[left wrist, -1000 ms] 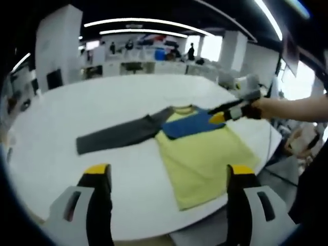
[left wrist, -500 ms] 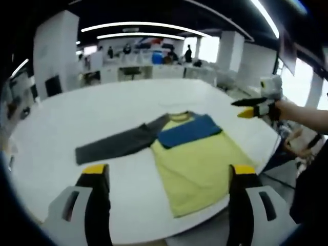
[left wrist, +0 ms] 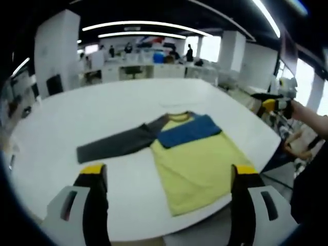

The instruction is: Fold the garment on the visible template until the final outline fits inside the template.

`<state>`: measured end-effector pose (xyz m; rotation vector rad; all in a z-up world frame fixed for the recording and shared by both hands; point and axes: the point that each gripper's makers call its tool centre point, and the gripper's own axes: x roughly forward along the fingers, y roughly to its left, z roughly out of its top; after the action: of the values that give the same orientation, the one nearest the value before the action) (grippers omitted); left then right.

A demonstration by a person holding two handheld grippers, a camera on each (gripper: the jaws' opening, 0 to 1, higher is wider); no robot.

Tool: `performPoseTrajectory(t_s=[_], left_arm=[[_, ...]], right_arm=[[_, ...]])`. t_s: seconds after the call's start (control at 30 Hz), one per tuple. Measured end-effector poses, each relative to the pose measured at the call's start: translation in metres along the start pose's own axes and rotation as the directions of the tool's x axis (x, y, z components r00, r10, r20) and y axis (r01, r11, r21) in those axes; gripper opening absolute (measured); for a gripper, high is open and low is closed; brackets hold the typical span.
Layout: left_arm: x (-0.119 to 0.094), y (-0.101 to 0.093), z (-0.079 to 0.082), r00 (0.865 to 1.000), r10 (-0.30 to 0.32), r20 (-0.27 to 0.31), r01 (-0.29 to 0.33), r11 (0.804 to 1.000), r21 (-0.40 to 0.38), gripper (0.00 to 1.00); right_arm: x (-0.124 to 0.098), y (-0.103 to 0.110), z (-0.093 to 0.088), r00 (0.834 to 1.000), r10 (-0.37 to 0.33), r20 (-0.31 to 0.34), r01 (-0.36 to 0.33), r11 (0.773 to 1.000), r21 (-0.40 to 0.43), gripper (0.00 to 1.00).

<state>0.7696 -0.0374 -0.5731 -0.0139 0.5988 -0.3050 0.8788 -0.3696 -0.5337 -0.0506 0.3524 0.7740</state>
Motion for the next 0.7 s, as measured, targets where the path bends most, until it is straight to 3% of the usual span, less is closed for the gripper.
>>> performPoseTrajectory(t_s=[0.23, 0.47, 0.7], left_arm=[[-0.001, 0.001, 0.005, 1.000, 0.001, -0.001, -0.001, 1.000, -0.007, 0.99], [-0.001, 0.000, 0.005, 1.000, -0.009, -0.013, 0.009, 1.000, 0.008, 0.99], [-0.003, 0.002, 0.001, 1.000, -0.005, -0.017, 0.005, 1.000, 0.002, 0.99]], right_arm=[[-0.023, -0.006, -0.008, 1.000, -0.023, -0.006, 0.023, 1.000, 0.003, 1.00], [-0.045, -0.009, -0.033, 0.998, -0.042, -0.052, 0.044, 0.999, 0.032, 1.00], [-0.068, -0.020, -0.059, 0.991, -0.115, -0.075, 0.120, 0.990, 0.076, 1.00]])
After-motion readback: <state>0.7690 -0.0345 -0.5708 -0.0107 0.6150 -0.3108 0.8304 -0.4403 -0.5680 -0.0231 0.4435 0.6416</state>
